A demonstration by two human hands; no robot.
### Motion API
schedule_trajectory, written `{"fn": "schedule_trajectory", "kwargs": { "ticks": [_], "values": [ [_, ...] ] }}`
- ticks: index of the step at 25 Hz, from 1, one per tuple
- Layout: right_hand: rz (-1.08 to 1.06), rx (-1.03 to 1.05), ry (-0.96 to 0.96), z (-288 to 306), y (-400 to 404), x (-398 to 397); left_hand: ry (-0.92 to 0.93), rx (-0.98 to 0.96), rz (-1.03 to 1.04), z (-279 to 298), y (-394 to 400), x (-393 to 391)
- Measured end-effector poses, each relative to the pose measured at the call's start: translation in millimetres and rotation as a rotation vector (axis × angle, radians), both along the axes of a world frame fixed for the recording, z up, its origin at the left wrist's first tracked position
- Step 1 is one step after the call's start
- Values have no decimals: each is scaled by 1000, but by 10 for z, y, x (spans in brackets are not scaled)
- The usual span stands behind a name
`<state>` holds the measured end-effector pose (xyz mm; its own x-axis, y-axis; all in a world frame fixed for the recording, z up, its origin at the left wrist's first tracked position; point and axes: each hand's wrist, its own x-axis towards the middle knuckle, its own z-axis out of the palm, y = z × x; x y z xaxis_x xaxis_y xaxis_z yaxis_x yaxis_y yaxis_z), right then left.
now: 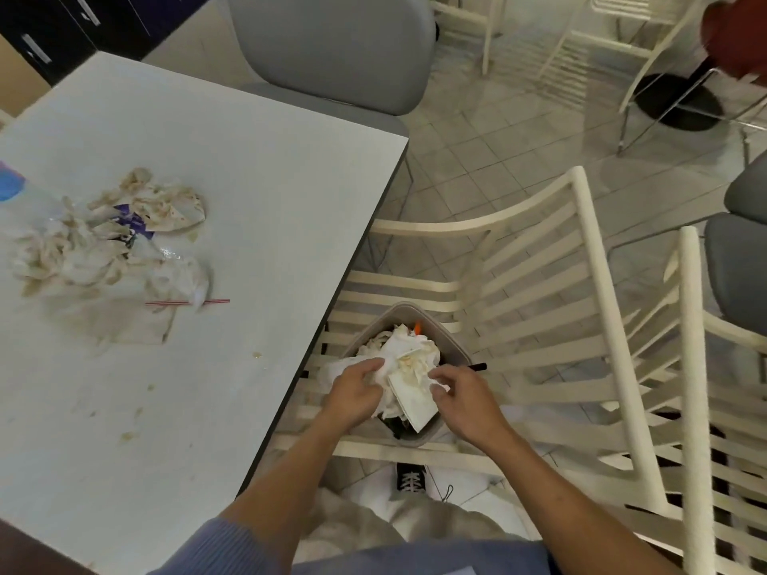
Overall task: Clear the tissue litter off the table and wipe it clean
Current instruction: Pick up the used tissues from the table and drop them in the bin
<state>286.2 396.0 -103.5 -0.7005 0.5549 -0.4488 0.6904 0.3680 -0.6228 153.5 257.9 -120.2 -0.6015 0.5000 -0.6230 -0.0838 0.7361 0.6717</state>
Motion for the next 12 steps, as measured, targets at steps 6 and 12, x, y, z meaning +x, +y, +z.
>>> {"fn": "schedule_trajectory", "kwargs": {
  "ticks": [6,12],
  "values": [
    [63,-9,52,119,-357,-412,55,94,117,299,-235,-169],
    [212,36,70,182,-779,-887,136,184,272,630,-745,-608]
  ]
}}
